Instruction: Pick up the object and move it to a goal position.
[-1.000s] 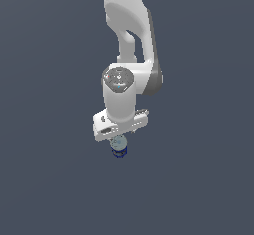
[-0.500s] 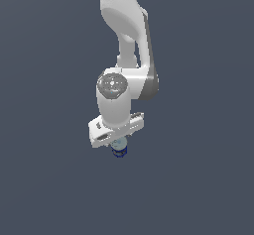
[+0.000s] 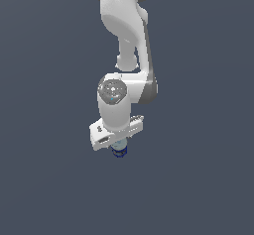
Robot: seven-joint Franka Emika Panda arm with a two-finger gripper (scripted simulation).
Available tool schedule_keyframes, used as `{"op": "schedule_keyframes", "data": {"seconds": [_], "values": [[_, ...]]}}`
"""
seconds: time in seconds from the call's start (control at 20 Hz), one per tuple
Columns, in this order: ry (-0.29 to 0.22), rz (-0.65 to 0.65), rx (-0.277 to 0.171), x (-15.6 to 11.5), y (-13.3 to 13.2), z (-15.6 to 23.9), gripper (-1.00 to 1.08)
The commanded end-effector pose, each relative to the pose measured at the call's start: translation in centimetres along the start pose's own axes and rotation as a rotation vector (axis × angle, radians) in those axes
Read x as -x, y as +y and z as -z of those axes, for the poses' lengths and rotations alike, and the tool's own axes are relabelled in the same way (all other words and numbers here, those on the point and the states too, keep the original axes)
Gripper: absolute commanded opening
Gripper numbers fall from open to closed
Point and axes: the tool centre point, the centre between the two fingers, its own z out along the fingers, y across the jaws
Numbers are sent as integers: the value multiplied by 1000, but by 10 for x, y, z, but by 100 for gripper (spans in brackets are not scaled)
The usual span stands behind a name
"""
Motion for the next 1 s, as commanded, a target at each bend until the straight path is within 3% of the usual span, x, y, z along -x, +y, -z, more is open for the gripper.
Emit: {"op": "schedule_keyframes", "data": {"seconds": [0.0, 0.5, 0.55, 0.95], "values": [[-1, 1, -1, 1, -1, -15, 100], [-1, 3, -1, 0, 0, -32, 100], [-1, 3, -1, 0, 0, -32, -100], [-1, 3, -1, 0, 0, -32, -100]]}}
